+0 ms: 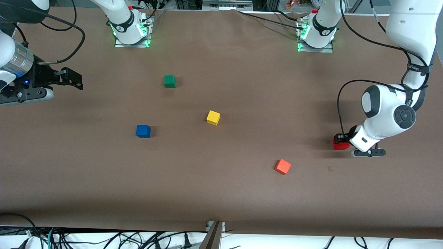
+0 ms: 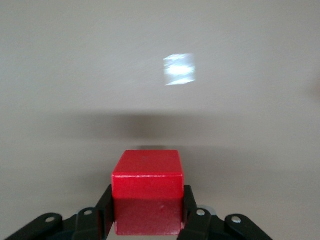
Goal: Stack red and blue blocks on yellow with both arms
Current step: 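Grasp the red cube with the left gripper and lift it, then carry the red cube over the yellow cube and lower it on top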
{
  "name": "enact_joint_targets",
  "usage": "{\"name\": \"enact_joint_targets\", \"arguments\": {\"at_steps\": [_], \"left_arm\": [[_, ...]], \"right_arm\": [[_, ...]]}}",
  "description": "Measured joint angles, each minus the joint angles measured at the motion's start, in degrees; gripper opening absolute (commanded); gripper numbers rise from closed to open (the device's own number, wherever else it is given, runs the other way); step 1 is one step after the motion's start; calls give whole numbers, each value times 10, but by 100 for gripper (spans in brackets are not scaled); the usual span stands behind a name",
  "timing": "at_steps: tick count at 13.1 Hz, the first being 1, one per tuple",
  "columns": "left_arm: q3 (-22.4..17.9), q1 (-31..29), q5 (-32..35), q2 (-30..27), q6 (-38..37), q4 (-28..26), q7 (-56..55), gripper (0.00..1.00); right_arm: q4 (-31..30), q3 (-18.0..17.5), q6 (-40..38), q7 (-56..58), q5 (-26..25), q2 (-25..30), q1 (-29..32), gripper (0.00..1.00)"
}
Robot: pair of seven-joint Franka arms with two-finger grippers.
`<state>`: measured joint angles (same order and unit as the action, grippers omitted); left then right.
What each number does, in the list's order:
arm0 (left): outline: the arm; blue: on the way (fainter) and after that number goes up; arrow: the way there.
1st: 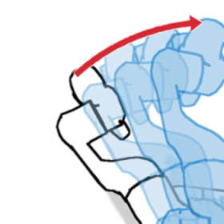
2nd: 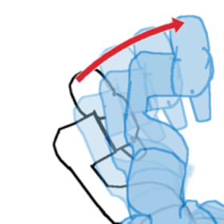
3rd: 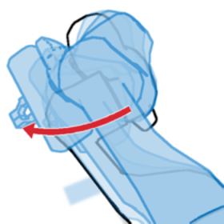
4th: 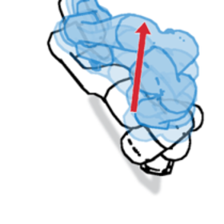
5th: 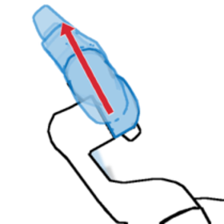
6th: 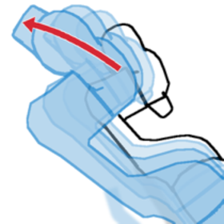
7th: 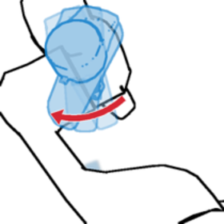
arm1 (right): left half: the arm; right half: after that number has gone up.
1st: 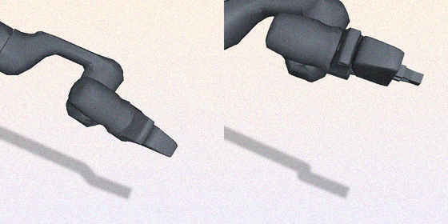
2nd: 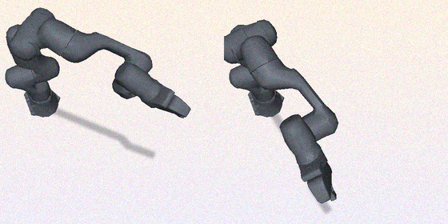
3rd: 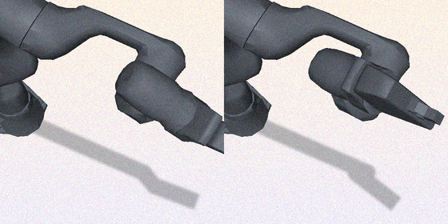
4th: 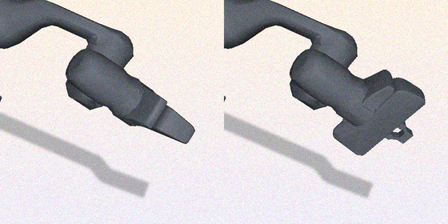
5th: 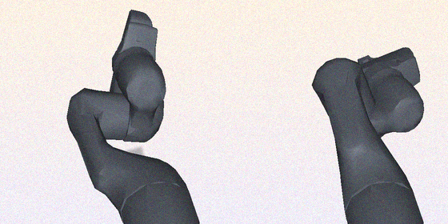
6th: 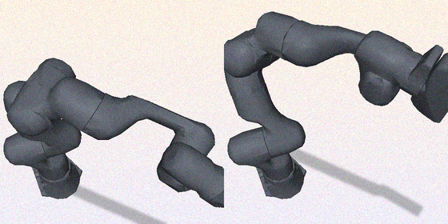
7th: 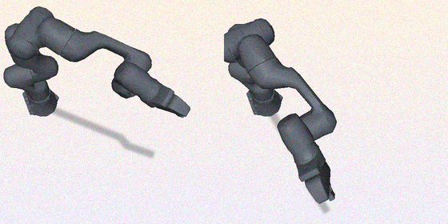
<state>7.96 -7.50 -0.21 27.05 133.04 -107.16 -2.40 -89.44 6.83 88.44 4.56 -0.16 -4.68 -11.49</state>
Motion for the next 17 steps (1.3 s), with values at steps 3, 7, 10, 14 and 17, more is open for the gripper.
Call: {"name": "enact_joint_targets", "arguments": {"at_steps": [3, 7, 10, 14, 17], "left_arm": [[75, 8, 0, -12, -65, 61, -79, 0], [112, 121, 0, -9, -102, 131, -190, 0], [112, 209, 0, 12, -104, 173, -201, 2], [108, 294, 10, 59, -104, 216, -202, 1], [106, 347, 62, 104, -104, 252, -202, 1]], "right_arm": [[0, 0, 0, 0, 0, 0, 0, 100], [0, 0, 0, 0, 0, 0, 0, 100], [0, 0, 0, 0, 0, 0, 0, 100], [0, 0, 0, 0, 0, 0, 0, 100], [0, 0, 0, 0, 0, 0, 0, 100]]}}
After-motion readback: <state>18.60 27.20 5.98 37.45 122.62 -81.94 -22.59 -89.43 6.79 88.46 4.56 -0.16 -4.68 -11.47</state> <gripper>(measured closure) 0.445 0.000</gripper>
